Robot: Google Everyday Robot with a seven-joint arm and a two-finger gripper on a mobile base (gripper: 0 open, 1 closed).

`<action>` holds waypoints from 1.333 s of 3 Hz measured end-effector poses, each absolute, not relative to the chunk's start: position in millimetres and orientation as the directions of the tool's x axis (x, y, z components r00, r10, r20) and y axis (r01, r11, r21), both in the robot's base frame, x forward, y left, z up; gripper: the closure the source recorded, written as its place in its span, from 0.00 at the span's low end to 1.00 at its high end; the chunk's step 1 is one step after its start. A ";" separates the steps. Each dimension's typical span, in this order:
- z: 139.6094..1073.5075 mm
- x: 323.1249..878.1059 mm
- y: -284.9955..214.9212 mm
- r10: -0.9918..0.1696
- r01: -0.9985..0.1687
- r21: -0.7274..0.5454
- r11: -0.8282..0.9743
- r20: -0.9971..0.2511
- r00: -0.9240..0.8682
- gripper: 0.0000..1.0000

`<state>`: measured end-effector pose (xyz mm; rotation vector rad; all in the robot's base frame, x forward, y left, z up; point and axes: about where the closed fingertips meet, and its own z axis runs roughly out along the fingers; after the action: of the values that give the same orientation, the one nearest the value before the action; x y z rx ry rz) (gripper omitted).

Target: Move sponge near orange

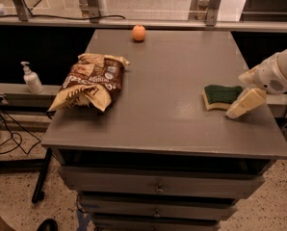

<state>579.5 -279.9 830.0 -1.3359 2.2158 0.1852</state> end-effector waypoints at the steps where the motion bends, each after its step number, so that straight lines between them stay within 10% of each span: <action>1: 828.1 589.2 -282.6 -0.765 -0.844 -0.132 0.520 -0.512 -0.390 0.41; 4: 898.5 620.1 -283.5 -0.645 -0.731 -0.078 0.678 -0.539 -0.541 1.00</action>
Offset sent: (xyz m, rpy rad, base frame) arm 0.0238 -0.0101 0.0104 0.0296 0.0823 -0.0849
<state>620.1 -283.5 898.5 -1.0585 2.3526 0.2112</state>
